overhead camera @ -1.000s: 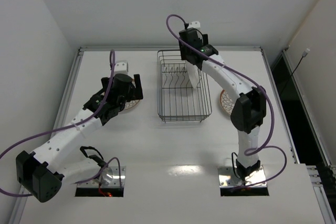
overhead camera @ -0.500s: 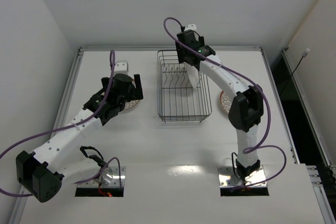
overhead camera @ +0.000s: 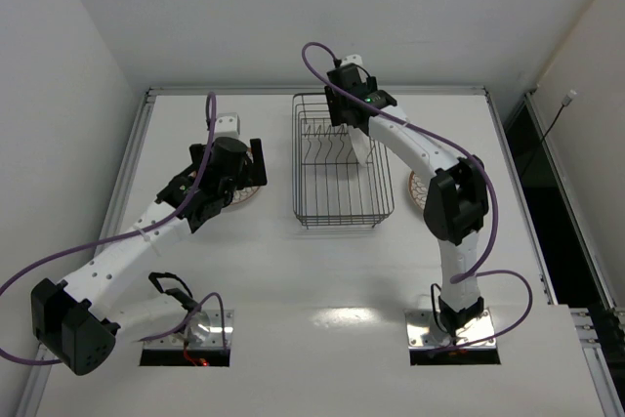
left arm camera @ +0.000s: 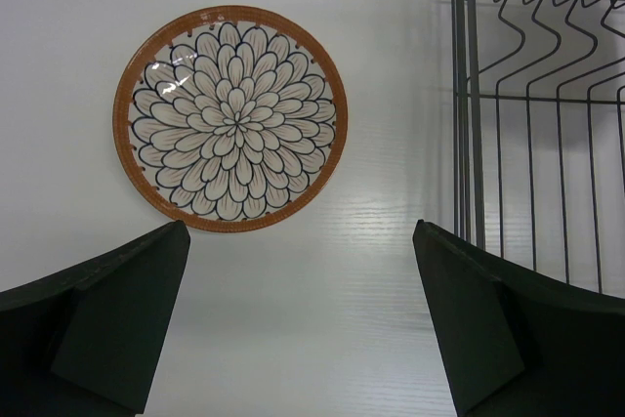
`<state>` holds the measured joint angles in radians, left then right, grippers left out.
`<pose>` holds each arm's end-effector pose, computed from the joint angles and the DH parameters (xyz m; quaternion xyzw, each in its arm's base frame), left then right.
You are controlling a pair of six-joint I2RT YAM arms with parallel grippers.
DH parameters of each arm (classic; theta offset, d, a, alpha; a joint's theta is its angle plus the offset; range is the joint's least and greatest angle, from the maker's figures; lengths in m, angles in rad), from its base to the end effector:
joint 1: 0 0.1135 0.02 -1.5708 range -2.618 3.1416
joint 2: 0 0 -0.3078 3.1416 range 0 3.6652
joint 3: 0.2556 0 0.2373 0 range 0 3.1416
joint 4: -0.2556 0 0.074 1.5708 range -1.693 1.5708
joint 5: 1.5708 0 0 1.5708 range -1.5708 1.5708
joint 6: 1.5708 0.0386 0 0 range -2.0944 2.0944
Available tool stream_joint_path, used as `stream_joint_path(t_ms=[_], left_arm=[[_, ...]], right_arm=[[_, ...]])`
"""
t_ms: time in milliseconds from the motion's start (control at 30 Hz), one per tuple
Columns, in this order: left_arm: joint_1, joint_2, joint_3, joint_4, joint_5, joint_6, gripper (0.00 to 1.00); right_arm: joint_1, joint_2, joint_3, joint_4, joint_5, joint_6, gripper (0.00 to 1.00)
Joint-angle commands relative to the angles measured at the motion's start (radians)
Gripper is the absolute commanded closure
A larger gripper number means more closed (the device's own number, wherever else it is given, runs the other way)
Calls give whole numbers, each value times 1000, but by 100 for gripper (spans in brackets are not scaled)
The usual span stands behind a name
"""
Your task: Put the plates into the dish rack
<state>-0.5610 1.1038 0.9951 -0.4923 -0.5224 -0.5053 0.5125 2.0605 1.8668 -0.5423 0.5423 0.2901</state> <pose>0.1837 -0.0927 0.3623 -0.0965 0.8577 -0.0321 0.5039 0.4289 0.2185 0.3279 0.0102 0.8874 -0.0728 0.4552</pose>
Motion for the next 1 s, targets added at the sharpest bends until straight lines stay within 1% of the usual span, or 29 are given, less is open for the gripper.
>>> stream_joint_path(t_ms=[0, 100, 200, 433, 500, 967], left_arm=[[3, -2, 8, 14, -5, 7, 0], [3, -2, 8, 14, -5, 7, 0], [3, -2, 8, 14, -5, 7, 0], [3, -2, 17, 14, -5, 7, 0], [3, -2, 17, 14, -5, 7, 0], [3, -2, 17, 14, -5, 7, 0]], right_arm=[[1, 10, 43, -7, 36, 4, 32], [-9, 10, 23, -7, 59, 27, 33], [-18, -33, -7, 2, 99, 37, 33], [-49, -43, 12, -33, 152, 37, 33], [-74, -43, 23, -60, 153, 37, 33], [-141, -128, -55, -51, 162, 46, 33]])
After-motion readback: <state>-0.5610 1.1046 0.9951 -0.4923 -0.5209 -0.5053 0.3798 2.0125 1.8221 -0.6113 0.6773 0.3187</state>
